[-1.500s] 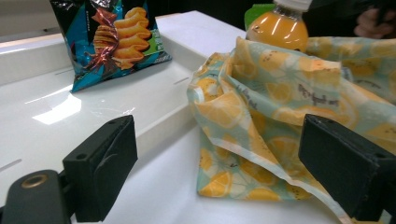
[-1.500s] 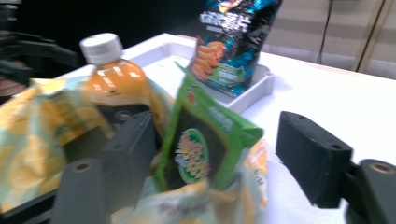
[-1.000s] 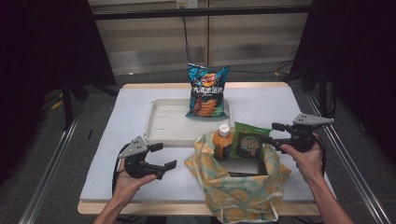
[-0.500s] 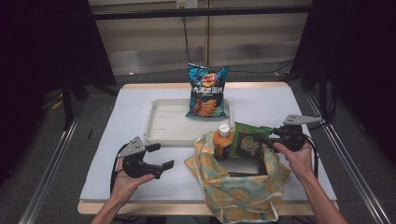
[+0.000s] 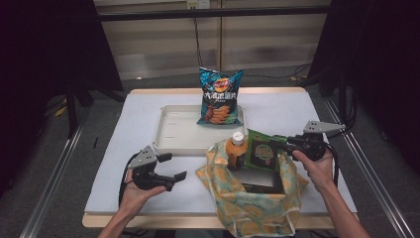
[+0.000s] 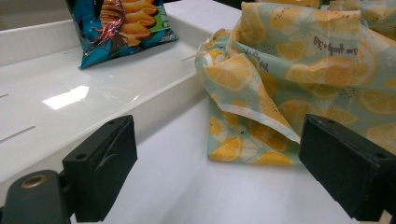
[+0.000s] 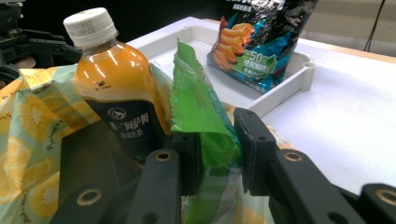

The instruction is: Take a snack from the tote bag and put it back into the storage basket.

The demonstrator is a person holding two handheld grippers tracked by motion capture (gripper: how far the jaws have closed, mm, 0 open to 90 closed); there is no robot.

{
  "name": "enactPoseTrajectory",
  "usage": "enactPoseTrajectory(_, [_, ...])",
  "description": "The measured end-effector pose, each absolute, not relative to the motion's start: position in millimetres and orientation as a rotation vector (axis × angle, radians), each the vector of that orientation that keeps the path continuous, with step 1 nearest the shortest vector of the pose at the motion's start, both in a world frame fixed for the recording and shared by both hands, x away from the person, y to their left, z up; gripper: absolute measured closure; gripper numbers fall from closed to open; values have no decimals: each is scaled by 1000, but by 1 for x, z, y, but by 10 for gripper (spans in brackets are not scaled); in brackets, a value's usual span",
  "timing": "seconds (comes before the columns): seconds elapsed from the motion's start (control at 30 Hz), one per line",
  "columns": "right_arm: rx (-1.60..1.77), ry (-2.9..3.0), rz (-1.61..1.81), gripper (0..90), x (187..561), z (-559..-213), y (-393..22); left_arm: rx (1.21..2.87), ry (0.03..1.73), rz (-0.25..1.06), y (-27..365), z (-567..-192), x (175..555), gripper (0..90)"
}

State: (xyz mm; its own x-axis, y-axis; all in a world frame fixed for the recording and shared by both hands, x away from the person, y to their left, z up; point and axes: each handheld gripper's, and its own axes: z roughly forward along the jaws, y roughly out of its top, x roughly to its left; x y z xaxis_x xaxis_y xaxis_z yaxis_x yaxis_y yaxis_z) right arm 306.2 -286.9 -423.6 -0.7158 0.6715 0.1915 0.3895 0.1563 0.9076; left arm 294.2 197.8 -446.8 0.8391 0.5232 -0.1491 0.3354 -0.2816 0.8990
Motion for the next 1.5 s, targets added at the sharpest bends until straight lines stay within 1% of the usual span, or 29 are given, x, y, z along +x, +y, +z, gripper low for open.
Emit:
enactPoseTrajectory(0.6, [964,2135,1646,738,297,-396,-288,1895,648,206,193,-443,292,116])
enactPoseTrajectory(0.67, [952,2125,1659,738,295,-393,-289,1885,634,188,192,-442,291,120])
enactPoseTrajectory(0.73, [951,2104,1676,739,293,-389,-291,1879,629,196,192,-440,289,132])
enactPoseTrajectory(0.93, [945,2081,1687,740,291,-382,-294,1885,608,182,190,-439,289,132])
enactPoseTrajectory(1.1, [931,2045,1727,740,285,-366,-303,1873,585,175,187,-435,287,141])
enactPoseTrajectory(1.4, [879,2067,1740,740,280,-354,-303,1864,585,164,185,-429,287,189])
enactPoseTrajectory(1.43, [869,2071,1738,740,279,-352,-301,1866,581,165,185,-429,287,209])
enactPoseTrajectory(1.5, [854,2073,1736,740,277,-348,-298,1868,587,155,184,-430,286,217])
